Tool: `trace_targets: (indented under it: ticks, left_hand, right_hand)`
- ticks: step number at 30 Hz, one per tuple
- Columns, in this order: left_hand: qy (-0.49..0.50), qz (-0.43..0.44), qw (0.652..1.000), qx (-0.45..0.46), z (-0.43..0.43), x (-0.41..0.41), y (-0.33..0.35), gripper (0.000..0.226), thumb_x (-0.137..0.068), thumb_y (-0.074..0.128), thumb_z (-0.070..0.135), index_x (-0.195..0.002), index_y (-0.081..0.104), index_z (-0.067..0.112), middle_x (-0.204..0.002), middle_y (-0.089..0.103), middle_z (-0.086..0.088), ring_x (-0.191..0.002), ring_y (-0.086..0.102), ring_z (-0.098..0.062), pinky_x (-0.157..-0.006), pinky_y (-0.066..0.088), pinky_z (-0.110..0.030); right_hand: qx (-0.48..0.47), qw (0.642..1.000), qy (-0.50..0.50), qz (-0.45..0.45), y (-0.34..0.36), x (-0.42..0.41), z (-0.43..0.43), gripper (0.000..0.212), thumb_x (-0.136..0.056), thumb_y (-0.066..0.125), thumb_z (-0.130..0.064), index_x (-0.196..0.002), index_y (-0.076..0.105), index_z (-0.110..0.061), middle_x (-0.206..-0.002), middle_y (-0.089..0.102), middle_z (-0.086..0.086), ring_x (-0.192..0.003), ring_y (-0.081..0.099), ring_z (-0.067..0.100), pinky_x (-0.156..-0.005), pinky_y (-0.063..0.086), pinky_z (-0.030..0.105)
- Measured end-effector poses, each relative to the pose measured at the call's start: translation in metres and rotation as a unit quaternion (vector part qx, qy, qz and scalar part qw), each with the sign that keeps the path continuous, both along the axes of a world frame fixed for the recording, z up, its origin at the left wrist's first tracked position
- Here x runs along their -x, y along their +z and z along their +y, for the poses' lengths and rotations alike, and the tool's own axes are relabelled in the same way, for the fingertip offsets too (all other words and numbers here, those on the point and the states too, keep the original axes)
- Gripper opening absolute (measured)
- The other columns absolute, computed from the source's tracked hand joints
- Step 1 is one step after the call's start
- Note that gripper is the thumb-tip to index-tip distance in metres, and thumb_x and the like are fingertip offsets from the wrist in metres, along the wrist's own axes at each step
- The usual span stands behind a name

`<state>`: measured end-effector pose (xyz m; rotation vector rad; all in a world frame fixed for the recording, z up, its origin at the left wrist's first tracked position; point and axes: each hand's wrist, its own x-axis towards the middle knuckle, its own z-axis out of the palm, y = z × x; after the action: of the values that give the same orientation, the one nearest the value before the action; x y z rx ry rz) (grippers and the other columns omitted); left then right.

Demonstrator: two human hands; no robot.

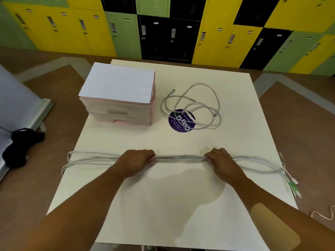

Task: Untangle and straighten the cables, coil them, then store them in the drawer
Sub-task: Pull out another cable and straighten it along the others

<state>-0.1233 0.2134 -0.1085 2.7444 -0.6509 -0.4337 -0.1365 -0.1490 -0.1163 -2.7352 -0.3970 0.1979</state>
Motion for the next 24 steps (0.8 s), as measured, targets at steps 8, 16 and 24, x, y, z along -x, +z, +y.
trace_targets:
  ticks: [8,16,24]
  left_hand:
    - [0.010,-0.022,1.000,-0.003,0.002,0.001,-0.002,0.035,-0.104,0.034,0.047,-0.089,0.051,0.020,-0.084,0.065,0.000,-0.075,0.059,-0.026,-0.063,0.033,-0.032]
    - [0.004,-0.023,1.000,-0.018,0.003,-0.001,-0.005,0.034,-0.104,0.033,0.046,-0.090,0.051,0.020,-0.086,0.066,-0.002,-0.078,0.061,-0.029,-0.063,0.036,-0.034]
    - [-0.001,-0.017,1.000,-0.001,-0.011,-0.004,-0.001,0.038,-0.103,0.033,0.050,-0.099,0.056,0.021,-0.090,0.069,-0.003,-0.080,0.063,-0.028,-0.069,0.045,-0.036]
  right_hand:
    - [0.023,0.998,-0.024,-0.050,0.005,0.006,0.008,0.035,-0.084,0.043,-0.024,-0.101,0.073,-0.020,-0.093,0.064,-0.005,-0.085,0.054,0.024,-0.079,0.048,0.040]
    - [-0.050,0.994,0.067,-0.066,0.017,-0.011,0.117,0.037,-0.095,0.039,-0.029,-0.120,0.064,-0.019,-0.114,0.064,-0.003,-0.107,0.054,0.021,-0.093,0.043,0.038]
    - [-0.003,0.995,0.095,-0.011,-0.005,-0.006,0.155,0.030,-0.101,0.034,-0.026,-0.120,0.056,-0.022,-0.112,0.057,-0.002,-0.099,0.049,0.022,-0.083,0.038,0.039]
